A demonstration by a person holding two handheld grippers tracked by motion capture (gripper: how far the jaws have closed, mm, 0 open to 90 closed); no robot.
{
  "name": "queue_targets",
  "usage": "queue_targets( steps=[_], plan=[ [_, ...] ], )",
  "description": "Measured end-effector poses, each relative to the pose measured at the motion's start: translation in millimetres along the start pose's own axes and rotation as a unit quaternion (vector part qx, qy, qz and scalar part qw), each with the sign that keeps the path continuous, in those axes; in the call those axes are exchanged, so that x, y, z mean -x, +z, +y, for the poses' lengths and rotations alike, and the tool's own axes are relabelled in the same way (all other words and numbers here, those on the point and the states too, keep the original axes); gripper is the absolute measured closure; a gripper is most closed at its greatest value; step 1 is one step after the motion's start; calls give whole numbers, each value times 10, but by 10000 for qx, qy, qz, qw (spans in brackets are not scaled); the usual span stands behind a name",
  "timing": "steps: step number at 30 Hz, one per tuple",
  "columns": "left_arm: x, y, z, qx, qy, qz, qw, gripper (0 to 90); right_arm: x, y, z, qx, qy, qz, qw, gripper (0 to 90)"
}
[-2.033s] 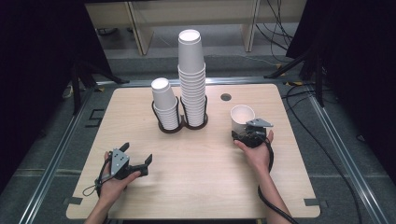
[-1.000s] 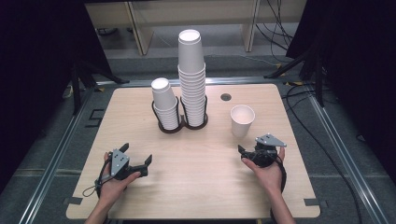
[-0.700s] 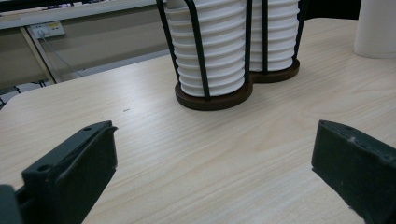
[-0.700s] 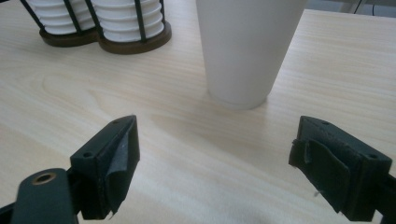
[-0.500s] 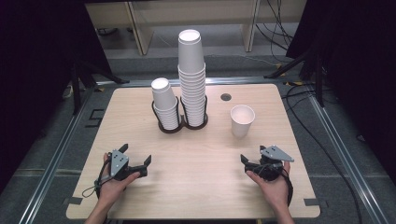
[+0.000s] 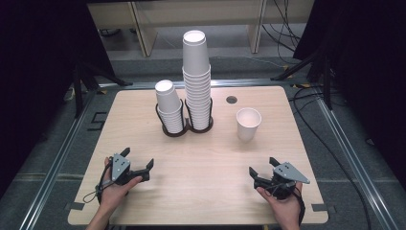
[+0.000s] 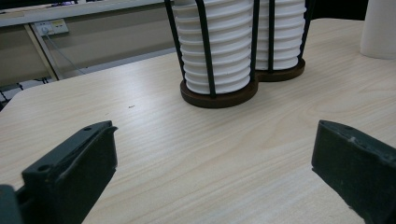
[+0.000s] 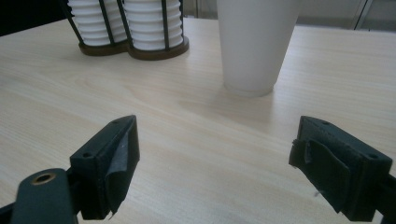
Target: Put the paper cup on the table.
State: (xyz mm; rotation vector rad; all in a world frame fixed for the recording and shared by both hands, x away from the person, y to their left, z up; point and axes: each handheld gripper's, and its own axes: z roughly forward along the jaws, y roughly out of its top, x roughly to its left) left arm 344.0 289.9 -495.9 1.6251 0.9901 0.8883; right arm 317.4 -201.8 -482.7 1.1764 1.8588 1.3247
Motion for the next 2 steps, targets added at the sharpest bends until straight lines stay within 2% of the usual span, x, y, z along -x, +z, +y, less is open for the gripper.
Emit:
queue_targets(
  steps=[2],
  plan=[
    [8,3,5,30,-6,-45,10000,0,1,-14,8,-3,12,6,10000,150]
  ],
)
